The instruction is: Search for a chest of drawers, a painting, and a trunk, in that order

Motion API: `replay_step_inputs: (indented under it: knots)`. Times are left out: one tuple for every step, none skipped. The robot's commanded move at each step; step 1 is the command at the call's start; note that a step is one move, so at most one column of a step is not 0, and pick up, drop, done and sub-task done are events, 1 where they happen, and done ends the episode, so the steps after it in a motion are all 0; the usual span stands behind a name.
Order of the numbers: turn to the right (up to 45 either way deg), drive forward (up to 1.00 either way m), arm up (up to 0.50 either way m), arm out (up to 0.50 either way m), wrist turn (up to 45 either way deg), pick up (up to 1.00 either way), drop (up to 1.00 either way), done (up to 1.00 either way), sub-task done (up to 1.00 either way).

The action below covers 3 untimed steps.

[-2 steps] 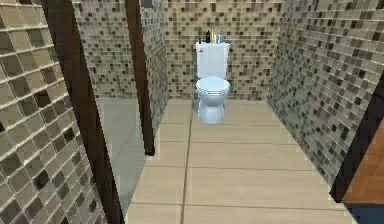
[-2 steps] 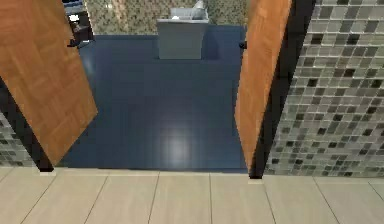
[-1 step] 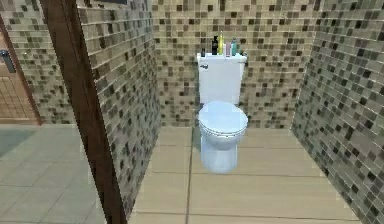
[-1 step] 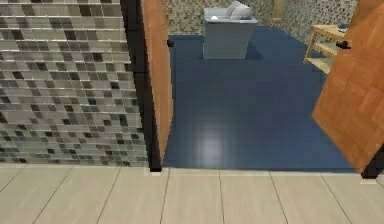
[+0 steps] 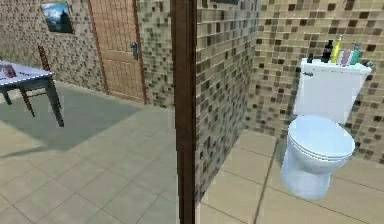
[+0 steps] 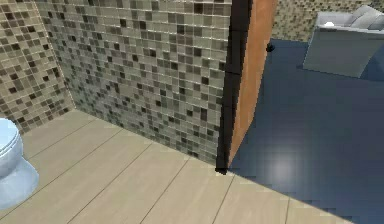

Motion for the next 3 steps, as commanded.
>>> replay_step_inputs:
  knots:
    - [0.0, 0.1, 0.0, 0.0, 0.0, 0.0, 0.0, 0.0, 0.0]
    - [6.0, 0.0, 0.0, 0.0, 0.0, 0.0, 0.0, 0.0, 0.0]
    - [0.0, 0.4, 0.0, 0.0, 0.0, 0.0, 0.0, 0.0, 0.0]
